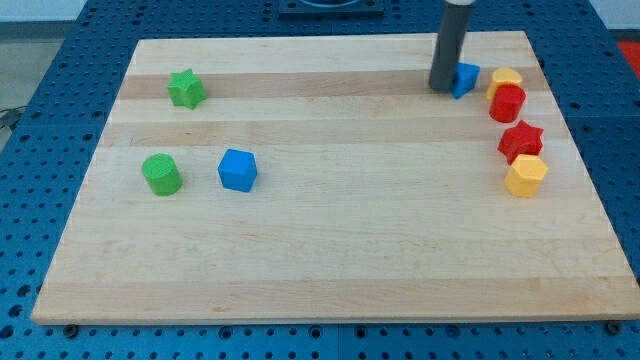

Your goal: Slightly push blue triangle to the right

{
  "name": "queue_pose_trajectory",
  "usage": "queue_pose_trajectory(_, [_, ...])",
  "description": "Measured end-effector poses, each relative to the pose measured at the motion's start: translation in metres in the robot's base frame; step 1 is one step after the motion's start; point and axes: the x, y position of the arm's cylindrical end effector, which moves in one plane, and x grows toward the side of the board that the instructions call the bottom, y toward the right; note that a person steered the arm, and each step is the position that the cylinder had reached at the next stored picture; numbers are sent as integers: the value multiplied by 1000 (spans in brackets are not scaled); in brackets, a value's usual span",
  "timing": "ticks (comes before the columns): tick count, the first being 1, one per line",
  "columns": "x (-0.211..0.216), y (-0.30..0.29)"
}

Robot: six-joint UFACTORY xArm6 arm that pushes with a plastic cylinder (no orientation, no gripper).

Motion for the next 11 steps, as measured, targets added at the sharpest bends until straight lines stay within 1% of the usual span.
queue_pose_trajectory(1, [-1,18])
queue_pose_trajectory(2, [23,-13])
queue_pose_trajectory(3, [42,-22])
queue_pose_trajectory(4, [42,-8])
queue_pose_trajectory(5, [33,17])
queue_pose_trajectory(7, [21,17])
queue_pose_trajectory(9, [-13,22])
queue_pose_trajectory(11, [-36,23])
